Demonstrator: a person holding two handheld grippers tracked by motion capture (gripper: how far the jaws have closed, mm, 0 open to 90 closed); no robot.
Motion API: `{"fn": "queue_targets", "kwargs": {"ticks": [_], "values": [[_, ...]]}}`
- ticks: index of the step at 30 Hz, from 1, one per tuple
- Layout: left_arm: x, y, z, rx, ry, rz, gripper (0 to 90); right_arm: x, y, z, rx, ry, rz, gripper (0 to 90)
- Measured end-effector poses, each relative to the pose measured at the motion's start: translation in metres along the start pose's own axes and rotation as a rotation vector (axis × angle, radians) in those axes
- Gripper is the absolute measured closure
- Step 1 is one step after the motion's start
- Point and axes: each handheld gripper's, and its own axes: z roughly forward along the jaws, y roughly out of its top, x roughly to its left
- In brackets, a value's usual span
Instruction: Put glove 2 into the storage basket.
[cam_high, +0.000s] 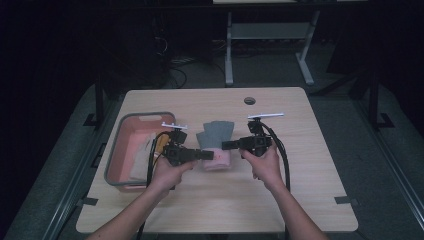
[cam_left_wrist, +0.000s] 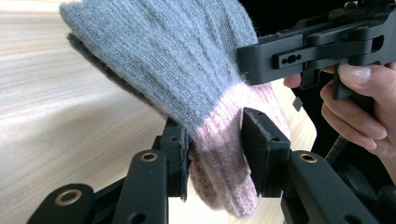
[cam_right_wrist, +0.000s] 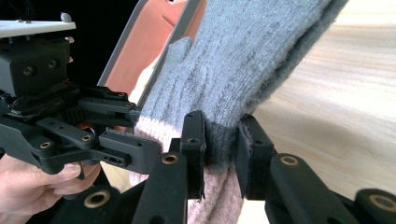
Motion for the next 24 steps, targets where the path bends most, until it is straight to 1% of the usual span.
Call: {"fn": "queue_targets", "kwargs": {"ticks": [3,8,9,12,13,14,16,17,18,20,24], "values": [[0.002,0.0,-0.004,-0.004,0.003,-0.002,62.9,0.003,0.002,0.003,0.002,0.001,-0.008,74.7],[0.003,0.0,-0.009,-0.006,0.008,-0.006,63.0,0.006,0.004,0.008,0.008,0.011,-0.007,74.7],[0.004,0.0,-0.011,-0.007,0.011,0.0,63.0,0.006,0.005,0.008,0.01,0.007,-0.009,74.7],[0.005,0.0,-0.014,-0.017,0.003,-0.004,63.0,0.01,0.007,0.01,0.01,0.01,-0.017,74.7],[0.005,0.001,-0.016,-0.017,0.005,-0.008,63.0,0.011,0.008,0.01,0.01,0.011,-0.019,74.7],[0.005,0.001,-0.017,-0.017,0.007,-0.003,63.0,0.012,0.009,0.011,0.011,0.011,-0.024,74.7],[0.006,0.001,-0.02,-0.027,0.008,-0.011,63.1,0.015,0.011,0.012,0.011,0.011,-0.027,74.7],[0.007,0.001,-0.021,-0.025,0.009,-0.004,63.1,0.016,0.012,0.013,0.011,0.014,-0.027,74.7],[0.007,0.001,-0.023,-0.028,0.01,-0.01,63.2,0.017,0.012,0.014,0.013,0.016,-0.029,74.7],[0.008,0.001,-0.025,-0.028,0.013,-0.007,63.2,0.018,0.013,0.016,0.012,0.023,-0.023,74.8],[0.011,0.001,-0.032,-0.031,0.014,0.001,63.5,0.021,0.015,0.02,0.017,0.029,-0.03,74.7]]}}
